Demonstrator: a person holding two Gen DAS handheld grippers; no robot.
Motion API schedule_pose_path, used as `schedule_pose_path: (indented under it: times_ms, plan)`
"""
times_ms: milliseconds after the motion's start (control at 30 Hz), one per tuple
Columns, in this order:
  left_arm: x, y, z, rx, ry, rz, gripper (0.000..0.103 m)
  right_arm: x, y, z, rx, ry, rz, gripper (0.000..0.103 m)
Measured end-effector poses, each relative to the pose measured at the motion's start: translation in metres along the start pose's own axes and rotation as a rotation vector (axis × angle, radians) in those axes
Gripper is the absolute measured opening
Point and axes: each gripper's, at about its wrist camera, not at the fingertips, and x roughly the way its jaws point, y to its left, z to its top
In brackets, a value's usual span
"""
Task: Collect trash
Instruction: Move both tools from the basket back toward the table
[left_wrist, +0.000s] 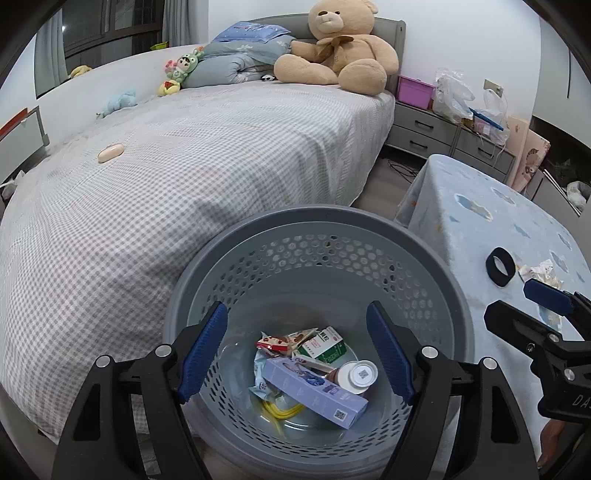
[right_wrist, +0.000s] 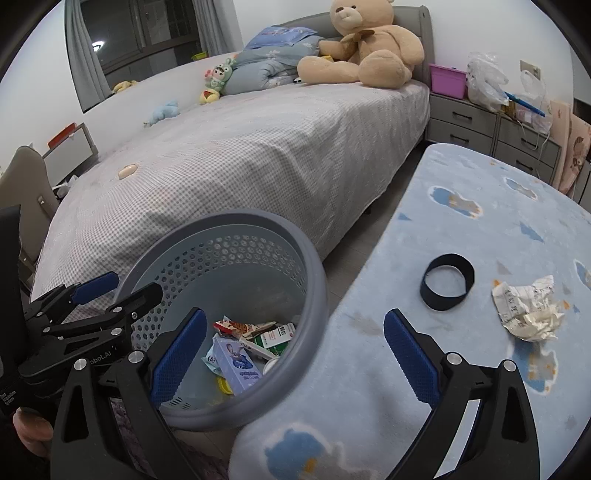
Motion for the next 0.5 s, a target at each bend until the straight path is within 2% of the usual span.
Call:
schedule_pose_path:
  times_ms: [200,500]
  plan:
    - [-0.005,-0.019,0.001,0.03,-0.009,-0.024,0.075,-0.015,-0.02,-0.009,0.029,0.008,-0.03,0.095]
    - [-0.02,-0.049,0.002,0.069,-0.031,-0.086,0.075,-0.045,-0.07,-0.026,0.106,0.02,-0.09,0.095]
